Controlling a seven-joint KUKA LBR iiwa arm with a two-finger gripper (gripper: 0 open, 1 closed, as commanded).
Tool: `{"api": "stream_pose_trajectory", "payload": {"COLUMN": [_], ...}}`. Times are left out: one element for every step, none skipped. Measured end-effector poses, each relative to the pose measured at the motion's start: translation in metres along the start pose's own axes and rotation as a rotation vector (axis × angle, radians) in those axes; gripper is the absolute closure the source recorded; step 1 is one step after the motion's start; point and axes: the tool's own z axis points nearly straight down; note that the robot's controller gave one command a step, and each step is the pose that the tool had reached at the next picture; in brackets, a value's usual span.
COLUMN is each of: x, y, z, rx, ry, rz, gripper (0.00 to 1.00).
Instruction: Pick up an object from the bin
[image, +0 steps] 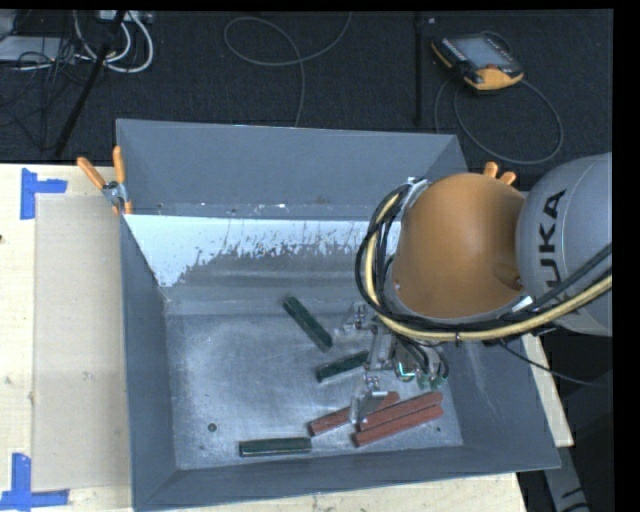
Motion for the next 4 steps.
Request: {"api": "stream_pose_trajectory", "payload": {"x": [-0.002,0.002,0.005,-0.006], "y": [0.0,0.003,-0.006,-0.013], "z": [-0.004,0.036,0.109,0.15], "rx": [-0.001,0.0,0.0,-0.004], "ry": [-0.008,-0.011,-0.013,-0.021], "rz": [0.002,-0.099,-0.102,0.026], "gripper": [0.0,0.0,0.0,1.0]}}
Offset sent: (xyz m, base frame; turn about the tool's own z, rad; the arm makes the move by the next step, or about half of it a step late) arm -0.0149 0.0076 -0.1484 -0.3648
